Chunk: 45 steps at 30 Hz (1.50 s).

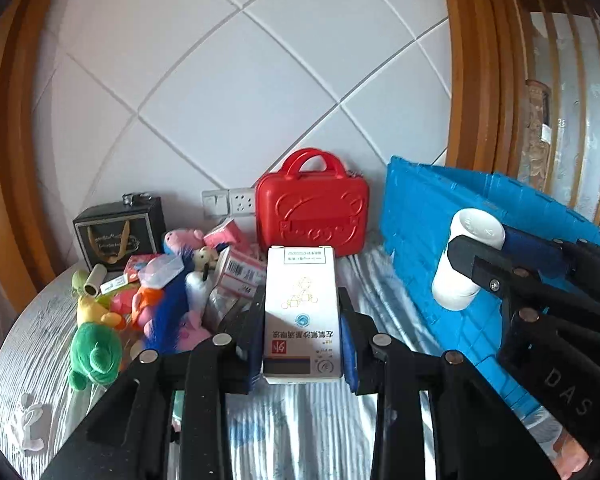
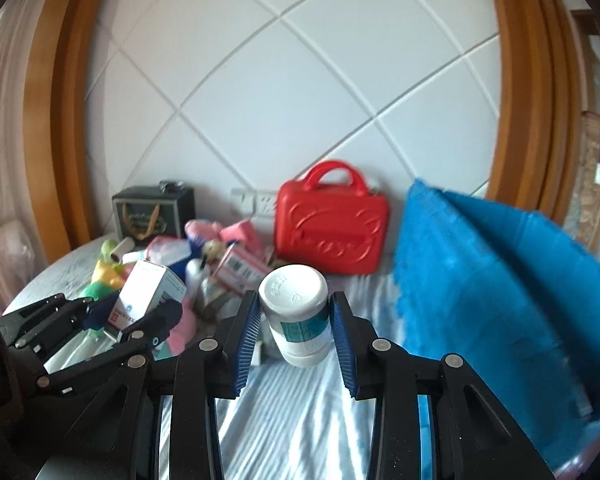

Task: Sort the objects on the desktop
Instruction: 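Carry the medicine box and small bottle over the blue crate with both grippers, then open both grippers to drop the box and bottle into the crate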

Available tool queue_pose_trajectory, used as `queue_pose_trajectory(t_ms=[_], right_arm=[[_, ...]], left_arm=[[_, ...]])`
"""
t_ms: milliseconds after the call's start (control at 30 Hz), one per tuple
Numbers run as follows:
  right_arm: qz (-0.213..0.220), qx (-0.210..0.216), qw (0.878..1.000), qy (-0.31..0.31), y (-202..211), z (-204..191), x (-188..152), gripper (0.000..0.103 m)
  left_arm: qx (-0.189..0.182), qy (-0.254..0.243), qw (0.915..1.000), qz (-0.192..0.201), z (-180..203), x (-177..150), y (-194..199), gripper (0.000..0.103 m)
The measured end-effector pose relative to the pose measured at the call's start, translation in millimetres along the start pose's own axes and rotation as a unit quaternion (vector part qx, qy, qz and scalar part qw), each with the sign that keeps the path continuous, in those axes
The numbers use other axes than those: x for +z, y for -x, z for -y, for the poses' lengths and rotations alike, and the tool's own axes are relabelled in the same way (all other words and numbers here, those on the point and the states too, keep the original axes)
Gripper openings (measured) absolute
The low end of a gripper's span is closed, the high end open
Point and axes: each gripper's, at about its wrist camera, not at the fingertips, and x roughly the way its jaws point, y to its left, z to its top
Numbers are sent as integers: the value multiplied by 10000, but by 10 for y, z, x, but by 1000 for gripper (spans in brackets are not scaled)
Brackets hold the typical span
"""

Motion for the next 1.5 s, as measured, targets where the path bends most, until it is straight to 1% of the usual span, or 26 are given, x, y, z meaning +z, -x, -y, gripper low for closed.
queue_pose_trajectory(t_ms=[100,233,333,433,467,533,600,700,800,867,933,1000,1067,1167,1267,1500], right_arm=[[212,-210,9995,-60,272,267,198,35],[474,-458,9977,-150,573,770,453,35],[585,-642,9961,-150,722,1273,605,35],[556,-764,9955,-71,766,1782,699,35],[506,-822,9953,-20,753,1983,720,35],[324,-922,9952,67,684,2368,746,35],[59,-866,9962,50,537,2766,750,35],[-646,-784,9948,-22,172,3284,672,35],[-1388,-733,9876,47,-220,3660,494,35],[-1810,-686,9811,6,-451,3873,373,35],[-2119,-582,9755,-111,-635,4051,269,35],[-2373,-508,9699,-193,-782,4192,171,35],[-2521,-478,9663,-212,-853,4315,97,35],[-2607,-467,9641,-176,-899,4435,13,35],[-2594,-436,9647,-125,-903,4491,-7,35],[-2442,-546,9681,133,-877,4469,69,35]], left_arm=[[-234,-98,9995,179,298,215,104,31],[-523,-241,9976,390,816,494,184,31],[-795,-282,9955,437,1264,740,188,31],[-989,-297,9940,365,1781,1008,113,31],[-1038,-264,9938,294,1945,1094,64,31],[-1182,-215,9928,7,2287,1266,-83,31],[-1339,-232,9901,-336,2633,1376,-277,31],[-1366,-350,9850,-997,3078,1382,-654,30],[-1231,-473,9771,-1667,3425,1315,-1105,30],[-1146,-512,9711,-2030,3593,1239,-1365,30],[-1076,-562,9661,-2278,3728,1183,-1553,30],[-1004,-609,9643,-2374,3807,1137,-1669,30],[-997,-597,9628,-2441,3847,1085,-1746,30],[-950,-642,9619,-2480,3936,1044,-1802,30],[-928,-693,9619,-2475,3999,1035,-1855,31],[-803,-711,9639,-2437,4066,1033,-1861,31]])
